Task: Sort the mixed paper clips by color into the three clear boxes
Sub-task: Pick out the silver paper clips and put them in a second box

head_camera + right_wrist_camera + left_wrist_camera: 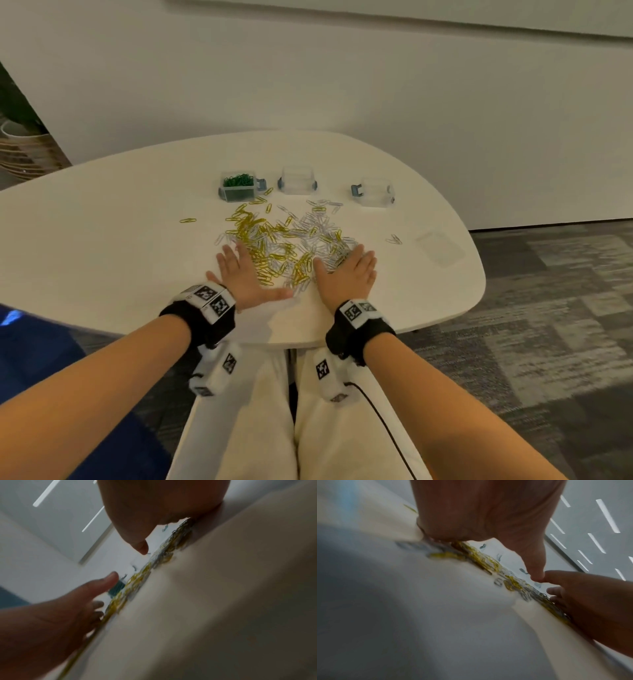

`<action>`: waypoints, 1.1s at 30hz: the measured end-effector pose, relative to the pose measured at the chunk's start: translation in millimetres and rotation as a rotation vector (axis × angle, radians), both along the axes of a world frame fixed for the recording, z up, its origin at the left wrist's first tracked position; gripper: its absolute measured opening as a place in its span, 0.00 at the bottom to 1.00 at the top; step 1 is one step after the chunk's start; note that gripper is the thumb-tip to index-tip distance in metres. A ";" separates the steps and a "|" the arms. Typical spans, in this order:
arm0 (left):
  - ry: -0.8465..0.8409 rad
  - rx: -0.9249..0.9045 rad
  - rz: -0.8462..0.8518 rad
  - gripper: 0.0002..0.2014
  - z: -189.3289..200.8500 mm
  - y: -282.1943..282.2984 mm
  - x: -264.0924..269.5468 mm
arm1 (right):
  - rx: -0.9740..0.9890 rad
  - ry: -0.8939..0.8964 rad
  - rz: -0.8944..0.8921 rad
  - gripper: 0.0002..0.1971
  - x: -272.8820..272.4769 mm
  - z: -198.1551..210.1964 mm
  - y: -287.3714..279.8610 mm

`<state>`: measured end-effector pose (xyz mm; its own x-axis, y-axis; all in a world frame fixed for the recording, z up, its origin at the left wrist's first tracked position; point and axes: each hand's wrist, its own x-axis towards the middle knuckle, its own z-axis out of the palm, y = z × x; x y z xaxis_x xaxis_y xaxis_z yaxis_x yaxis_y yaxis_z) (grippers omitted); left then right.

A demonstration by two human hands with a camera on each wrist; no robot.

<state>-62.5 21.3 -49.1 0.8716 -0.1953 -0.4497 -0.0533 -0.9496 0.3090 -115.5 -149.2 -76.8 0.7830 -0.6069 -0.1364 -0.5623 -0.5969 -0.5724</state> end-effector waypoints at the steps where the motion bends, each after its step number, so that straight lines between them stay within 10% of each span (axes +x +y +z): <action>1: 0.022 0.061 -0.046 0.73 -1.7 11.6 -2.5 | -0.036 0.006 0.000 0.52 -4.5 -3.6 4.5; 23: -0.068 0.211 -0.143 0.66 -11.0 -8.0 65.2 | -0.021 0.093 0.078 0.44 60.7 -2.7 35.2; 33: 0.033 0.317 -0.398 0.84 9.2 62.4 35.8 | 0.071 0.097 -0.144 0.38 51.8 32.4 -109.6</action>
